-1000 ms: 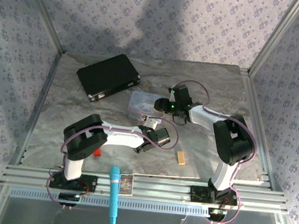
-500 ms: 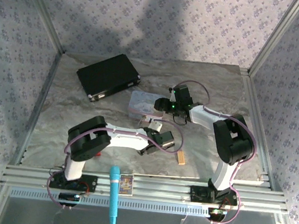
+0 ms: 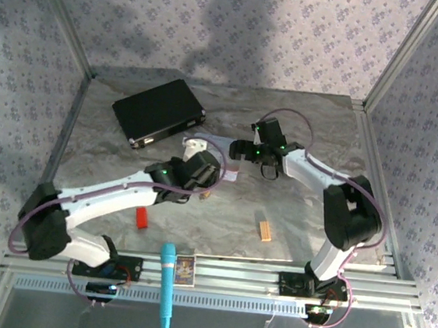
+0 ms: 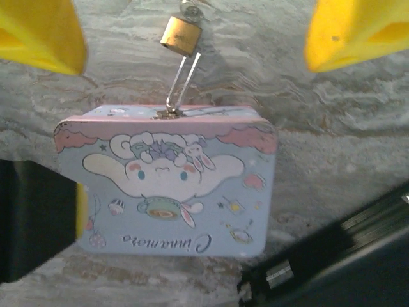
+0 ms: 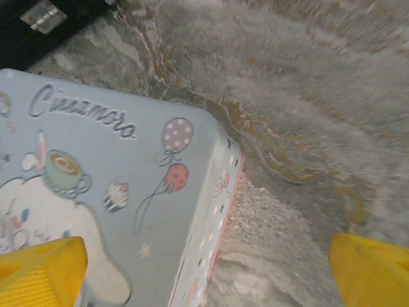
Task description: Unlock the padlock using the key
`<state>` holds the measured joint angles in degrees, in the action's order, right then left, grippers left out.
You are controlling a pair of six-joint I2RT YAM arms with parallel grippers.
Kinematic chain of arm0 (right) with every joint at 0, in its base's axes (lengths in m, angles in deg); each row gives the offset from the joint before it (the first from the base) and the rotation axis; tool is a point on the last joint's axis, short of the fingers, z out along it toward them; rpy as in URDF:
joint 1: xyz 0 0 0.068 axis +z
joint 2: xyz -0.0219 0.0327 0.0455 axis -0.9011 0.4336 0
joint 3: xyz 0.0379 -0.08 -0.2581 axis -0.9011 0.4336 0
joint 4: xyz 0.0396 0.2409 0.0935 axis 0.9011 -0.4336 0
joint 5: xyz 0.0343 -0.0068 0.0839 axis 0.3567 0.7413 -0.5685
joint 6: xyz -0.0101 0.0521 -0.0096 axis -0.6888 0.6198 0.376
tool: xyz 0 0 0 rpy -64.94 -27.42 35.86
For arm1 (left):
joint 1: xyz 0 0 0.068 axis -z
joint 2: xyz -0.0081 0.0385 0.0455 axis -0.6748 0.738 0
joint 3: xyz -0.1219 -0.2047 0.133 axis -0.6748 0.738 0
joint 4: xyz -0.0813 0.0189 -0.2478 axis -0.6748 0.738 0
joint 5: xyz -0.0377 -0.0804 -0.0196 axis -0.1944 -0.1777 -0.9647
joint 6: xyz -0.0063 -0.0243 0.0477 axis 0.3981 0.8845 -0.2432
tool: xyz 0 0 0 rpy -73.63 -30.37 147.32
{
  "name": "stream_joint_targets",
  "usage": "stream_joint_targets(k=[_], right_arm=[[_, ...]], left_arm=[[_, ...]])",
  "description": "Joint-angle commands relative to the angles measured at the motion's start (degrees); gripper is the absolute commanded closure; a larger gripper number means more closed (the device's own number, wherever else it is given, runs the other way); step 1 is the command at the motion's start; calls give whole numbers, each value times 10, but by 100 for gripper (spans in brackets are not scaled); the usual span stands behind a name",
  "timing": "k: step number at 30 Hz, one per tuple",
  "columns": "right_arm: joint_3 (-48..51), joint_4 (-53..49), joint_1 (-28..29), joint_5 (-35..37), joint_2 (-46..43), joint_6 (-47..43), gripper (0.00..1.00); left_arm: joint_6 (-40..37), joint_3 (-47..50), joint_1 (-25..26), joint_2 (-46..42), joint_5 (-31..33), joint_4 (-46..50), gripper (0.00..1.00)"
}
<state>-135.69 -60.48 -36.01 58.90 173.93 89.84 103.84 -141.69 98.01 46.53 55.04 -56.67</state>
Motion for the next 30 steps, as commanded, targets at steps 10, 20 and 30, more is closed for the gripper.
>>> stream_joint_targets(k=[10, 20, 30], right_arm=[[0, -115, 42, 92, -132, -17, 1], [16, -123, 208, 166, -73, 132, 3], [-41, -84, 283, 163, 75, 170, 28]], left_arm=[[-101, 106, -62, -139, 17, -40, 0], [-58, 155, -125, -194, -25, -41, 0], [-38, 193, -152, -231, -66, -52, 0]])
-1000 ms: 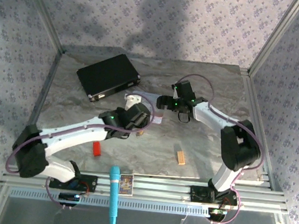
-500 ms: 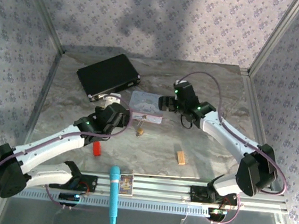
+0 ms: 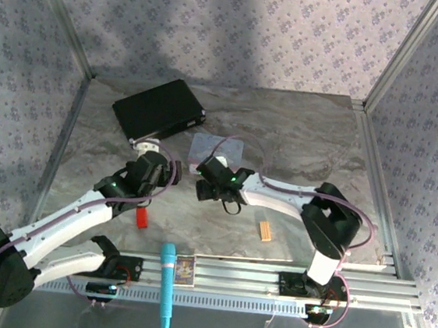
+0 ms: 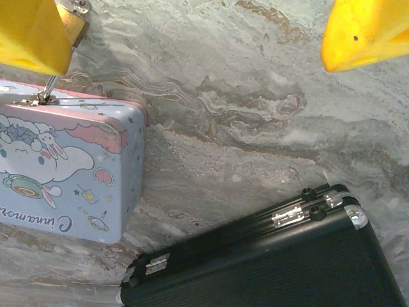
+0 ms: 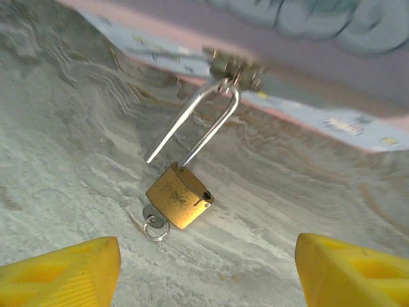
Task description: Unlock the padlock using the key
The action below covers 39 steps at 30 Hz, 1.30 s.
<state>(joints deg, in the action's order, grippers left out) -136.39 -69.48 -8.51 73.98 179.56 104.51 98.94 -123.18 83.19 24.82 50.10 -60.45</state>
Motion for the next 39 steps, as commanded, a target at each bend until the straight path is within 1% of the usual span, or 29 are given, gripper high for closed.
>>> stream_joint_targets(k=[1, 3, 5, 7, 9, 15, 20, 24, 26, 29, 33, 36, 39], right_arm=[[-36, 6, 12, 17, 27, 25, 29], [-37, 10, 15, 18, 44, 33, 31], [-41, 20, 15, 10, 60, 33, 36], [-51, 17, 18, 14, 75, 32, 37], [-62, 7, 22, 34, 90, 31, 39], [-91, -34, 29, 79, 129, 44, 41], [-103, -49, 32, 85, 151, 46, 46], [-93, -48, 33, 92, 149, 50, 52], [-92, -52, 33, 93, 149, 50, 58], [-85, -53, 31, 95, 143, 49, 60], [-59, -41, 28, 85, 121, 45, 66], [-34, -38, 23, 80, 102, 46, 68], [11, -27, 21, 78, 73, 41, 68]], left_arm=[[12, 10, -4, -15, -14, -12, 0], [16, 13, -6, -18, -10, -9, 0], [21, 19, -7, -21, -11, -12, 0], [25, 24, -7, -21, -12, -16, 0], [28, 27, -7, -21, -12, -18, 0], [32, 36, -9, -15, -9, -27, 0], [41, 45, -13, -11, -2, -38, 0], [41, 42, -14, -11, -2, -37, 0], [40, 42, -14, -10, -2, -40, 0], [39, 40, -14, -5, -3, -44, 0], [30, 38, -14, 7, -6, -51, 0], [2, 33, -14, 22, -14, -62, 0], [-49, 23, -14, 39, -30, -75, 1]])
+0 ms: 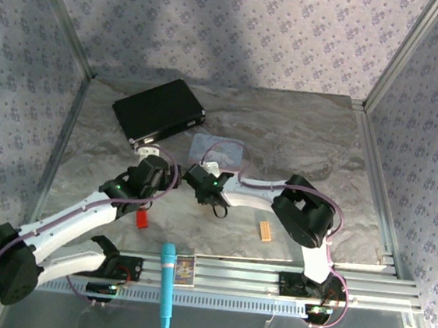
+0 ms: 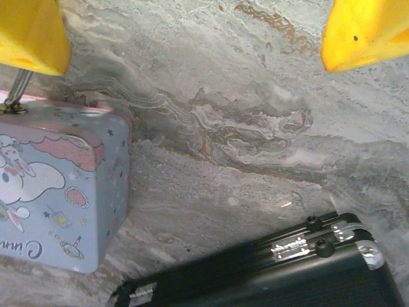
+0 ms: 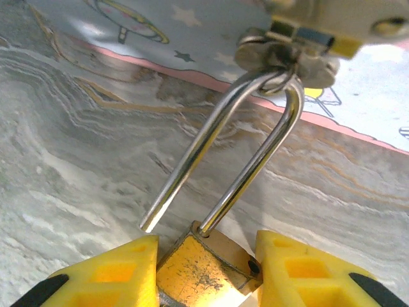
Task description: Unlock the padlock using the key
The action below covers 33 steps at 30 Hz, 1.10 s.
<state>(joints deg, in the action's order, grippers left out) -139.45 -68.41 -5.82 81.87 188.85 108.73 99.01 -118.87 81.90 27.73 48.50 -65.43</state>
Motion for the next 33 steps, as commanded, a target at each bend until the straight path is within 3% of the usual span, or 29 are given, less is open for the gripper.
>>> stream_joint_targets(k=[1, 5, 10, 13, 18, 21, 26, 30, 33], right_arm=[[55, -31, -7, -5, -30, -4, 68], [105, 5, -17, -27, -63, -6, 68], [150, 22, -25, -26, -104, -12, 68], [178, 27, -33, -28, -122, -7, 68], [244, 119, -67, -81, -134, 29, 68], [253, 129, -70, -67, -143, 36, 68], [266, 137, -74, -61, -150, 36, 68], [287, 179, -86, -79, -152, 63, 68], [292, 209, -91, -85, -151, 78, 69]], left_arm=[[-63, -26, 0, 17, -7, -22, 1], [-104, -56, 0, 51, 13, -10, 0], [-173, -88, 12, 94, -22, -19, 0], [-254, -97, 38, 113, -55, -46, 0], [-409, -140, 83, 176, -91, -59, 0], [-434, -195, 96, 227, -96, -20, 0], [-466, -195, 96, 268, -146, -67, 2], [-476, -199, 99, 306, -104, -77, 6], [-475, -178, 93, 312, -115, -108, 11]])
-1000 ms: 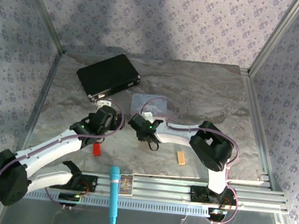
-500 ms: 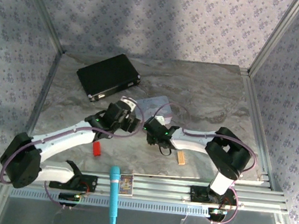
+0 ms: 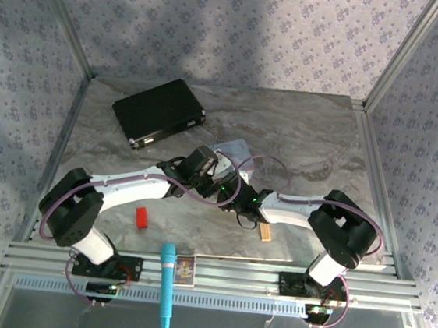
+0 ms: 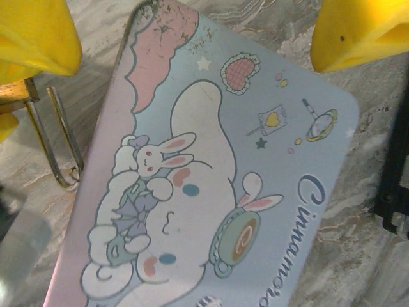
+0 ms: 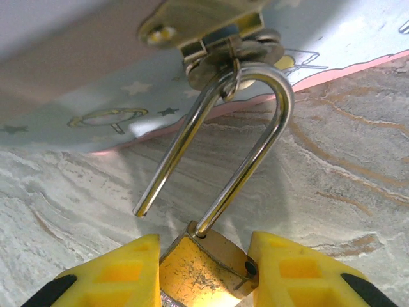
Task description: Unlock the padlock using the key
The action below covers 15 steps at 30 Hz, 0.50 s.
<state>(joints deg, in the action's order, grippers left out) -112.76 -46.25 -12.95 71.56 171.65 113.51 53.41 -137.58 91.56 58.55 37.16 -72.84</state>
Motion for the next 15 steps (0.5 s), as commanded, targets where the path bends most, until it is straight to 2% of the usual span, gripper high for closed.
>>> stream_joint_targets(k=[1, 5, 7, 10, 15], right_arm=[[25, -9, -19, 23, 20, 31, 69], [28, 24, -24, 30, 17, 46, 69], [27, 41, -28, 35, 19, 53, 70], [18, 56, -29, 54, 21, 57, 71], [-8, 56, -31, 90, 28, 54, 71]], left_arm=[[-15, 12, -4, 5, -8, -36, 13], [-7, 19, -5, 10, -19, -30, 18], [-7, 20, -4, 15, -17, -29, 25], [-6, 21, 1, 32, 10, -26, 26], [-1, 28, 6, 37, 4, -22, 32]])
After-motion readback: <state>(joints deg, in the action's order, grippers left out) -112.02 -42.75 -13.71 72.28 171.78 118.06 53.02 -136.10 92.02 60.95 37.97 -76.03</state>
